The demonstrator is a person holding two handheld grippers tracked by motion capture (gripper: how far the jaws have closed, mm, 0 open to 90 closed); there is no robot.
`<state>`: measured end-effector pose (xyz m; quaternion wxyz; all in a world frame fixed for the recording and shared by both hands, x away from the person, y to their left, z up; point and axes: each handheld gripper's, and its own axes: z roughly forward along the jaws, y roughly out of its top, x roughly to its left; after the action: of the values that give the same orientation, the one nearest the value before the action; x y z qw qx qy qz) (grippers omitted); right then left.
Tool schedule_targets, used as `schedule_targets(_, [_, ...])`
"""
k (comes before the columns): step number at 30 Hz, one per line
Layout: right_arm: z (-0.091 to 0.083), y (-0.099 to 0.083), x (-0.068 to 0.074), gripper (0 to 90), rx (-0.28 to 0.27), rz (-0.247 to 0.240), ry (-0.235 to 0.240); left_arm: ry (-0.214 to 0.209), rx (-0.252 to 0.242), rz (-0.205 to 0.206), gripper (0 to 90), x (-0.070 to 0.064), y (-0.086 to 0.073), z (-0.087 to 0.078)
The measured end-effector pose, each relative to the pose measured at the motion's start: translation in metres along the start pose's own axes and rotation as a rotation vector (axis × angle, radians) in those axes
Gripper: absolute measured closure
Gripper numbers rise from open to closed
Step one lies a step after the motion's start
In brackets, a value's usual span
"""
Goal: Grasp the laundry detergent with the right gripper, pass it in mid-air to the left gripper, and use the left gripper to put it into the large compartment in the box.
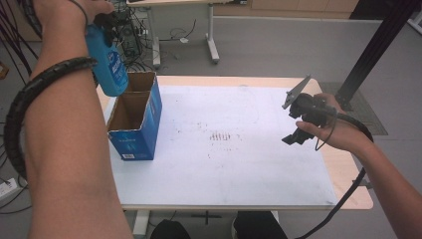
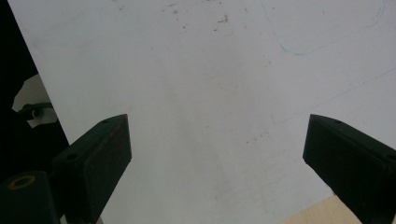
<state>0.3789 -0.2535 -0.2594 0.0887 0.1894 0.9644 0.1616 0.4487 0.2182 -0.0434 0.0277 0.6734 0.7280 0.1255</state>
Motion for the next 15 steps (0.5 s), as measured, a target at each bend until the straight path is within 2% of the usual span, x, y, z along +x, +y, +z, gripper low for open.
schedule_targets(15, [-0.003, -0.003, -0.001, 7.9, 0.013, 0.001, -0.011, -0.006, 0.024, -0.002, 37.2, 0.000, -0.002, 0.031])
